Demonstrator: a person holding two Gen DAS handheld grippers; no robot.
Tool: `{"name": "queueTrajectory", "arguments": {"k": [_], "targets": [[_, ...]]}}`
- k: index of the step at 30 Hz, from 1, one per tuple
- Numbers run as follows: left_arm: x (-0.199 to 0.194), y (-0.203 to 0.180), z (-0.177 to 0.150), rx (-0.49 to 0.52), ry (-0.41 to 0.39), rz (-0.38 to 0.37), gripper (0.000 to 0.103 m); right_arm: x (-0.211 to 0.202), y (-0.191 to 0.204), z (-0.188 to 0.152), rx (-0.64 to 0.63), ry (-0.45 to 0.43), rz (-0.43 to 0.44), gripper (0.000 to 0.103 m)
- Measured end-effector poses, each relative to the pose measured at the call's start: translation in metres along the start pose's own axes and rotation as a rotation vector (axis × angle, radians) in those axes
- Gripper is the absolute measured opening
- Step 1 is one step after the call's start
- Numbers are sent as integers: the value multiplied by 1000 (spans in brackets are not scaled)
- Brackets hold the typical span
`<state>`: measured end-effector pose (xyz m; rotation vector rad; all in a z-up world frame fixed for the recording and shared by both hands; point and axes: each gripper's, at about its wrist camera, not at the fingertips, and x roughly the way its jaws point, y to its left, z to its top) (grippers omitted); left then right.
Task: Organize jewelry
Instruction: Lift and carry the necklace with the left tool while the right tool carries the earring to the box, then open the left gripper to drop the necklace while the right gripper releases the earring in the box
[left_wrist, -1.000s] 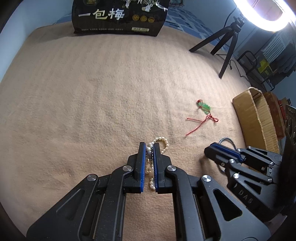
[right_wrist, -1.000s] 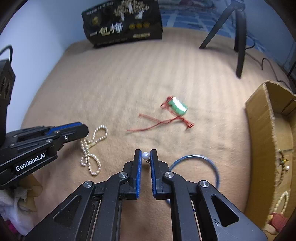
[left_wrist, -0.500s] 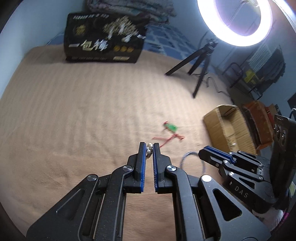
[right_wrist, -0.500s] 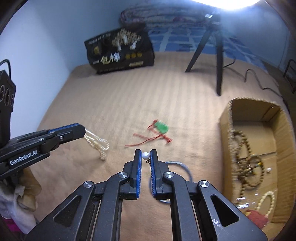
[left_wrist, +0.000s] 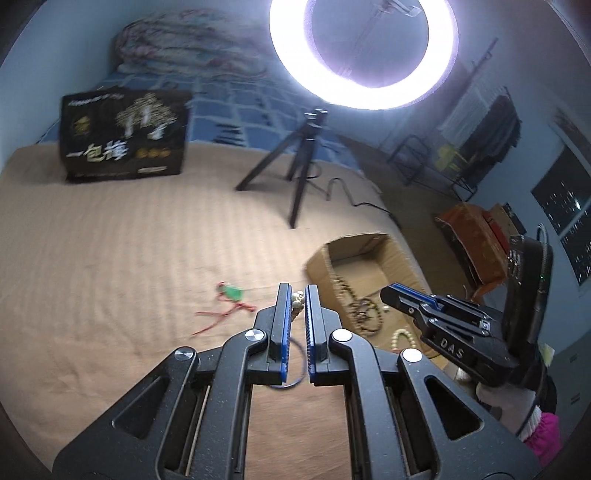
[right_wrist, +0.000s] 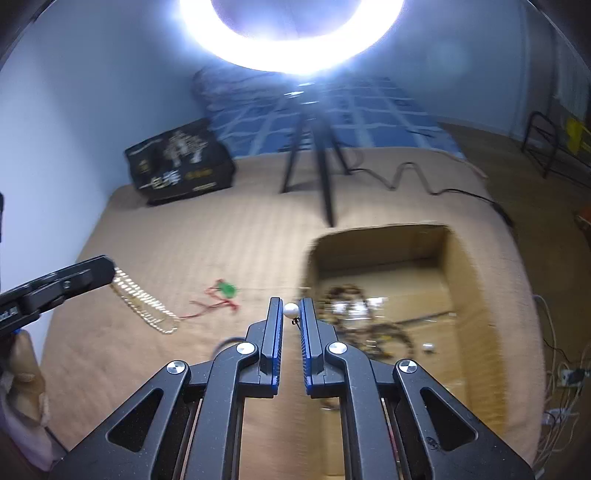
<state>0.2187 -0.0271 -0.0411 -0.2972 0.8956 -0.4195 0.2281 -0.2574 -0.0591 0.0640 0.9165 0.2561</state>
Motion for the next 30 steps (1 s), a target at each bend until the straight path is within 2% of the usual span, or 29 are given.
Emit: {"name": "queueTrajectory", "arguments": {"k": [7, 19, 24, 30], "targets": [[18, -47, 0, 62, 13, -49, 5, -13, -47, -10, 55, 1, -50, 7], [47, -105, -11, 126, 53, -122, 5, -16, -90, -22, 98, 25, -104, 8], [60, -120, -20, 140, 80, -132, 5, -14, -101, -27, 113, 36, -119, 8], [80, -130, -35, 177, 131, -109, 5, -6, -107, -31, 113, 64, -132, 8]]}}
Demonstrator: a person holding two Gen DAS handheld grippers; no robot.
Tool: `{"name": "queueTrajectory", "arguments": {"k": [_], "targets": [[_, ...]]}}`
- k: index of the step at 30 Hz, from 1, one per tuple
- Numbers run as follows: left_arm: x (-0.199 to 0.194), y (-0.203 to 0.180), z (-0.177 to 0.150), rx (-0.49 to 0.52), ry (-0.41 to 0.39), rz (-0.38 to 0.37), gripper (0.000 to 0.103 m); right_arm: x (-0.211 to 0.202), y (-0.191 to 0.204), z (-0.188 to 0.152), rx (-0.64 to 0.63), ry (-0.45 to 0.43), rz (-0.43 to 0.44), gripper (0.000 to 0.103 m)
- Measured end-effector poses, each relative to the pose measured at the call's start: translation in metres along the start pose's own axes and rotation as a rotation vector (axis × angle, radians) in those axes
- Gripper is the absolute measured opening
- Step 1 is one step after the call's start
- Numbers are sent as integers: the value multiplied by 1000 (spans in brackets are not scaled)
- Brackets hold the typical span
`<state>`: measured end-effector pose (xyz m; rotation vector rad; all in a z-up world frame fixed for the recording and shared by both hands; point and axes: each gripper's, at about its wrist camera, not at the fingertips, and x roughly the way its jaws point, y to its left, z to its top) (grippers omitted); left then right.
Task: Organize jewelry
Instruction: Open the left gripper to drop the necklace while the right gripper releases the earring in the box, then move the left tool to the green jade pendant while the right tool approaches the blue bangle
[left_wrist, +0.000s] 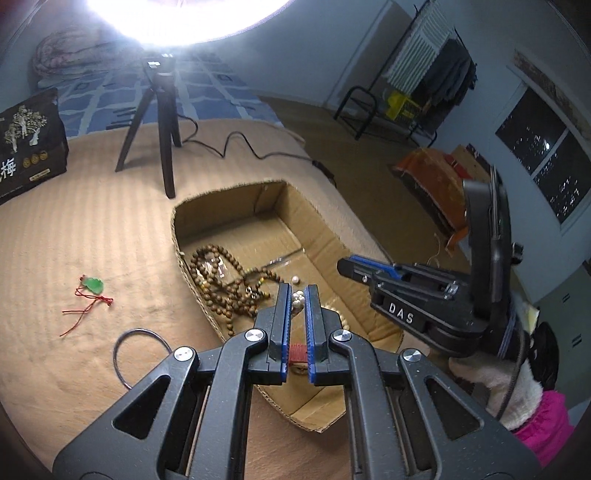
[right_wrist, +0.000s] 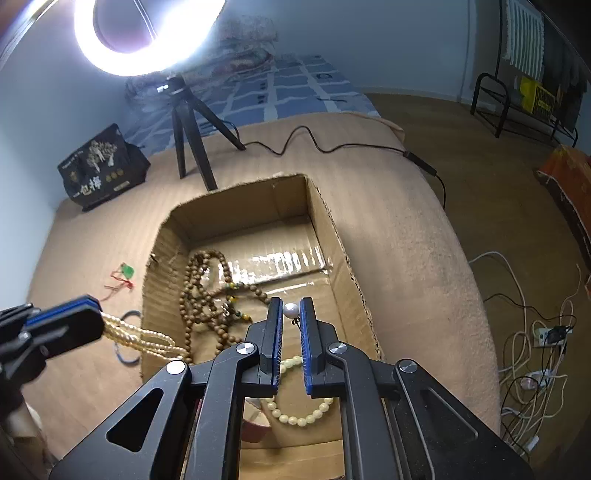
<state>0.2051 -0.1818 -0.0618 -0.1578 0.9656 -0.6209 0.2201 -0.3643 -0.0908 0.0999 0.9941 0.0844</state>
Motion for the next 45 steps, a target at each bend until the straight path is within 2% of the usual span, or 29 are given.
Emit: {"name": "queueTrajectory", "arguments": {"k": [6, 16, 18, 20, 22, 24, 26, 28, 36, 39, 45], "targets": [[15, -3, -9, 22, 38, 27, 5, 9, -2, -3, 0, 31, -5, 8], [18, 1, -12, 27, 54, 38, 5, 8, -1, -3, 3, 25, -19, 8], [18, 1, -12, 27, 53, 39, 5, 8, 0, -3, 2, 26, -31, 13], [18, 2, -11, 28, 51, 45, 5, 8, -1, -3, 9, 23, -39, 35], [16, 2, -11, 33, 46, 53, 5, 7, -2, -2, 18, 17, -44, 45], [16, 3, -10, 34, 45, 64, 6, 7, -4, -2, 24, 20, -47, 46], [15, 5, -10, 31, 40, 73, 23, 8, -4, -2, 29, 25, -56, 51], [13, 7, -10, 27, 33, 80, 28, 8, -5, -2, 35, 26, -64, 54], [6, 13, -10, 30, 26, 98, 28, 6, 1, -2, 35, 32, -88, 58], [2, 17, -12, 33, 24, 108, 28, 3, 7, -3, 33, 32, -98, 62], [-13, 35, -12, 54, -5, 152, 28, -9, 26, -6, 7, -11, -99, 64]]}}
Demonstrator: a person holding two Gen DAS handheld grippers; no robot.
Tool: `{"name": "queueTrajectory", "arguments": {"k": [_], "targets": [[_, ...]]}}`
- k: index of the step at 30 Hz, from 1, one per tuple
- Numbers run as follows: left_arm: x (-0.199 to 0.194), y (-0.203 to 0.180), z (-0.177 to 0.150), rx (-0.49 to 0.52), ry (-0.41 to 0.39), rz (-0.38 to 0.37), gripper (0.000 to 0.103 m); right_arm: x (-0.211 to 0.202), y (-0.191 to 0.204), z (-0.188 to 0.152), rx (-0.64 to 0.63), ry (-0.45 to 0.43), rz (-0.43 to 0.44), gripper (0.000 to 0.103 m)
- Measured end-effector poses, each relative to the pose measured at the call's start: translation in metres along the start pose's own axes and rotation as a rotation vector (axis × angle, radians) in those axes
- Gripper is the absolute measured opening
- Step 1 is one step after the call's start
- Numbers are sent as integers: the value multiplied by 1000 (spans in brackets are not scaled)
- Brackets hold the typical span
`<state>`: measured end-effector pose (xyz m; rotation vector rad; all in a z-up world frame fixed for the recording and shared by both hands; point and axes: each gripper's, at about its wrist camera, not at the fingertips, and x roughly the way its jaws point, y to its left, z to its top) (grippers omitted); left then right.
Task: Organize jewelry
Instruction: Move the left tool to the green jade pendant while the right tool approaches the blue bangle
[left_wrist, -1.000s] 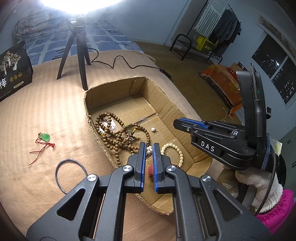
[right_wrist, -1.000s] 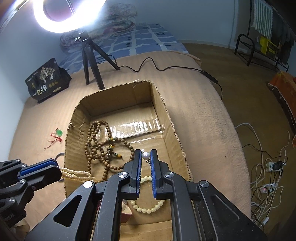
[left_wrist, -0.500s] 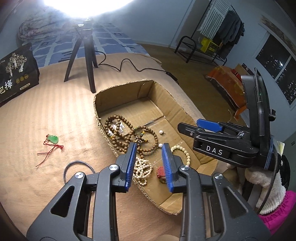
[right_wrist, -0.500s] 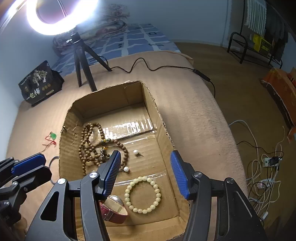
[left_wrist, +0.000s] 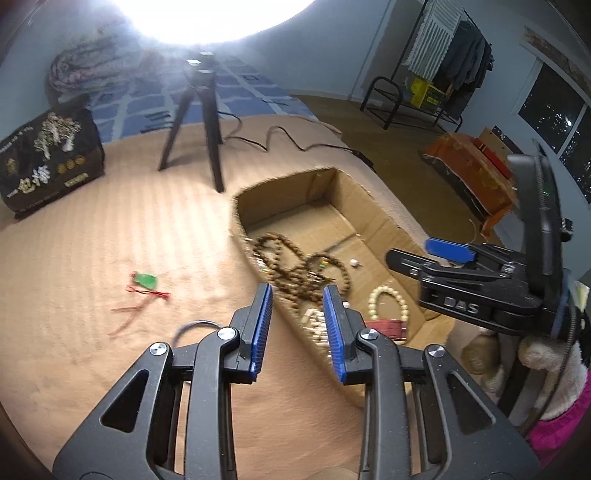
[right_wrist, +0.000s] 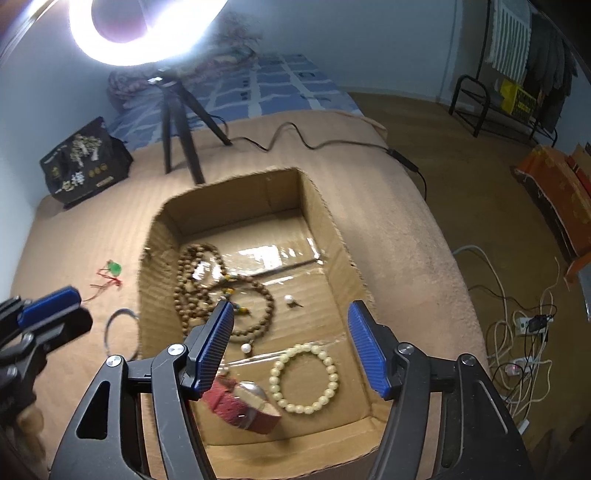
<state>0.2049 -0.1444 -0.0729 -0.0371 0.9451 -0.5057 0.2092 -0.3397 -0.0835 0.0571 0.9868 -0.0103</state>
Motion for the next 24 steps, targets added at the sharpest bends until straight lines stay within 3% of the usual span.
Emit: {"name": "queueTrajectory", "arguments": {"k": [8, 13, 17, 24], "targets": [[-23, 58, -1, -27, -30, 57, 28, -18, 33, -8, -62, -101, 46, 64], [-32, 97, -7, -68, -19, 77, 28, -25, 66, -16, -115, -109, 99, 72], [-36, 124, -11, -103, -7, 71, 47, -29, 97, -30, -166, -97, 152, 74], [-27, 151, -19, -94, 10, 52, 47, -24, 146, -76, -172, -69, 198, 79]]}}
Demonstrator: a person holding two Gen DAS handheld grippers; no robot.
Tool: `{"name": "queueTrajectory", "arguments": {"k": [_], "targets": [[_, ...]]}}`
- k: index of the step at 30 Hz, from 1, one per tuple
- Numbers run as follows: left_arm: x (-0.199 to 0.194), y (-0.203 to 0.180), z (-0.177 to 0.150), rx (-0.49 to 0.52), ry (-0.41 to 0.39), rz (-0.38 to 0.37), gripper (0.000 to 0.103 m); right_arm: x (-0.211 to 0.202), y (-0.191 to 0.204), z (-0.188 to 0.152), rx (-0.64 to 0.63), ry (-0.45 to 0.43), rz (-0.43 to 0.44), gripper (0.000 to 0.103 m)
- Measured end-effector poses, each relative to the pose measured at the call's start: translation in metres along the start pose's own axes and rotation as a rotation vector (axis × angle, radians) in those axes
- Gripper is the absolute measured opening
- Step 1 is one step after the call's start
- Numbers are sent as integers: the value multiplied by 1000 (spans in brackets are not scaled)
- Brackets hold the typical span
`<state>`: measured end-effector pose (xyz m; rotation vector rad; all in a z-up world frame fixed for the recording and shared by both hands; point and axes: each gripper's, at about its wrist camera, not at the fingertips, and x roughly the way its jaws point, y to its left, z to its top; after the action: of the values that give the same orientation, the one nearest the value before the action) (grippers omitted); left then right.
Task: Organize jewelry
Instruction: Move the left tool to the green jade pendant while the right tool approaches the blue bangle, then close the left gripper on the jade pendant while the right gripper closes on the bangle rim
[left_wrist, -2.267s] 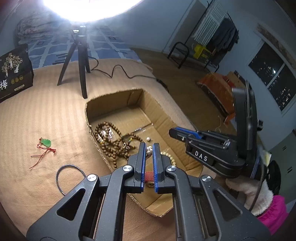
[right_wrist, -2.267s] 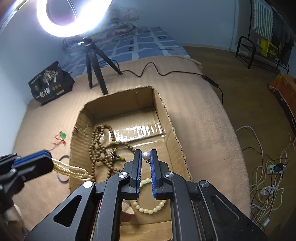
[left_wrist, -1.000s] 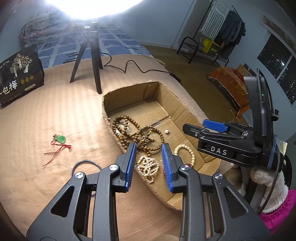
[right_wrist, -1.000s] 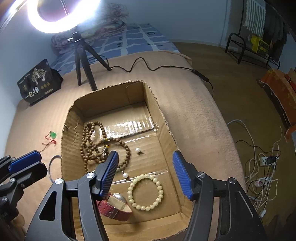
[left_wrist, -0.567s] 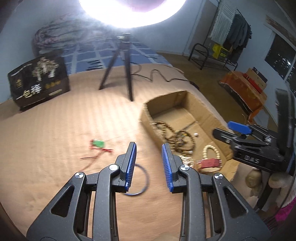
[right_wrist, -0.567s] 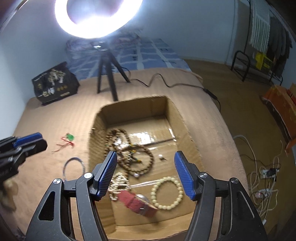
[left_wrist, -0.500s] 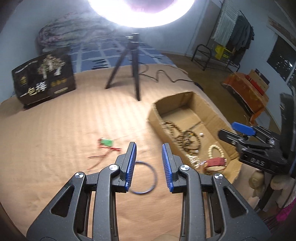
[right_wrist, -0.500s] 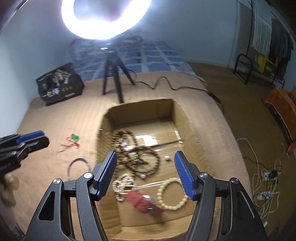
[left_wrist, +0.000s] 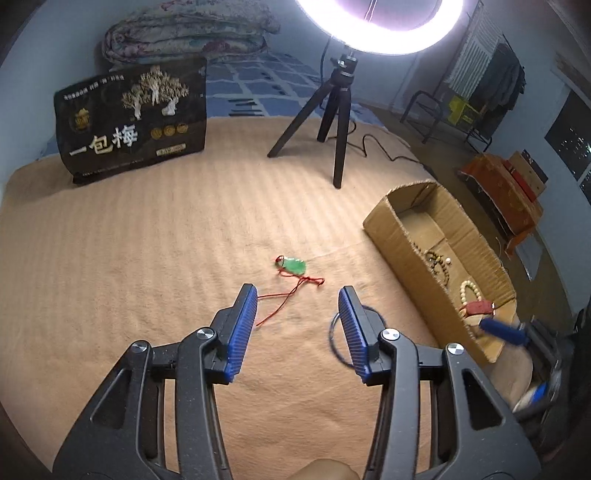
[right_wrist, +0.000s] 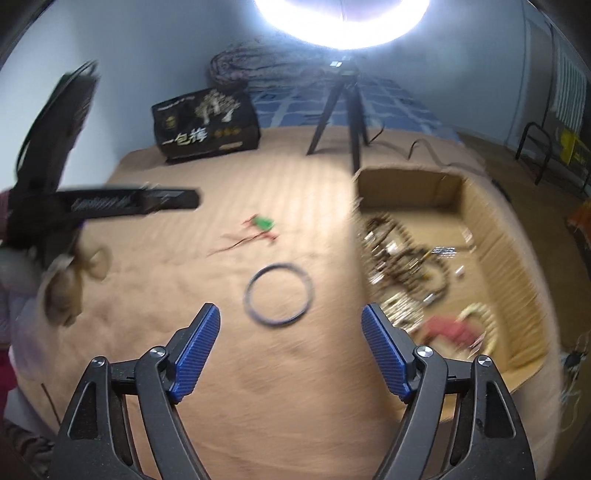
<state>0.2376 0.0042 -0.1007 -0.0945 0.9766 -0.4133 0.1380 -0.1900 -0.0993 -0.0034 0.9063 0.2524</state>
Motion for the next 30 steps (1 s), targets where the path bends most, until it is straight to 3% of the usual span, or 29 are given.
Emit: {"name": "queueTrajectory", "arguments": {"k": [4, 7, 9, 16, 30], "targets": [[14, 2, -4, 45, 13, -28, 47, 19, 11, -24, 52, 3, -39, 79], [27, 4, -6, 71, 14, -48, 58, 32, 14, -35, 68, -3, -88, 79], [37, 4, -6, 79, 18, -60, 58, 39, 17, -38, 54, -1, -112, 79], [77, -4, -1, 163, 30, -41, 58, 52, 27, -32, -9, -32, -154, 80], [120, -9, 5, 260, 4, 1, 58, 76, 16, -27, 85, -32, -170, 81]]}}
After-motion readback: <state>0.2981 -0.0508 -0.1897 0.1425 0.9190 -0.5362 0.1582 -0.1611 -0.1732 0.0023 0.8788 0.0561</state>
